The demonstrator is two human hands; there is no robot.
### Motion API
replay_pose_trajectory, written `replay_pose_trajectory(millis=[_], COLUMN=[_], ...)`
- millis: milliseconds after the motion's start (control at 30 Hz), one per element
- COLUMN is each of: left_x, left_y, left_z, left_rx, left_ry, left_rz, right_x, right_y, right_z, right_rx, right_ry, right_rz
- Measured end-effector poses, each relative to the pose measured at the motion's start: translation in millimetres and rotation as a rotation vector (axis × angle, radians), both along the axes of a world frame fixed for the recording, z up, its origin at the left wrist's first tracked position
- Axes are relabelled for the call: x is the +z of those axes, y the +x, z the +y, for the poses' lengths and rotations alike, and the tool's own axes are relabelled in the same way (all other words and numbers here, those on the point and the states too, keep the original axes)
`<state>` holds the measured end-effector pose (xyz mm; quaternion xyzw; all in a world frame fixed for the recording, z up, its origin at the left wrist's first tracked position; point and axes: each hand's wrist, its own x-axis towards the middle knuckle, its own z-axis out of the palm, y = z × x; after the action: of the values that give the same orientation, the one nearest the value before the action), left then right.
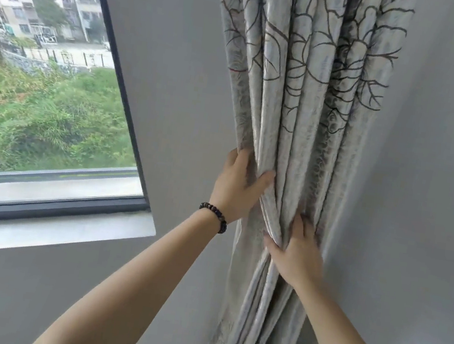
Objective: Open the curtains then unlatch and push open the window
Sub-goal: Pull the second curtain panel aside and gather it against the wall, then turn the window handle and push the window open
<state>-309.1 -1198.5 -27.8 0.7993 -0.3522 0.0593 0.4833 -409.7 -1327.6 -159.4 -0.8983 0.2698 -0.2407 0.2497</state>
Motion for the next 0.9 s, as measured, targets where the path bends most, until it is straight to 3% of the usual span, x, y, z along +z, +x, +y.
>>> replay_pose_trajectory(millis=[133, 300, 367, 600, 900], left_x=[-21, -65, -91, -130, -151], left_y=[-25, -59, -72, -103, -111], left_z=[97, 272, 344, 552, 710], left_rx=[-0.024, 0.080, 0.198, 0.497, 0.848], left_ry=[-0.087, -0.292, -0.316, -0.280, -0.397], left_rz=[-0.007, 0.228, 0.292, 0.439, 0.514], right_x=[8, -2, -14, -25, -13], right_y=[-28, -58, -66, -52, 43], right_z=[65, 192, 251, 407, 546], right_rx=[-0.005, -0.005, 0.005, 0.281, 0.527], right_ry=[0.037, 0.317, 0.407, 0.615, 0.672], right_rz=[-0.073, -0.447, -0.492, -0.159, -0.020])
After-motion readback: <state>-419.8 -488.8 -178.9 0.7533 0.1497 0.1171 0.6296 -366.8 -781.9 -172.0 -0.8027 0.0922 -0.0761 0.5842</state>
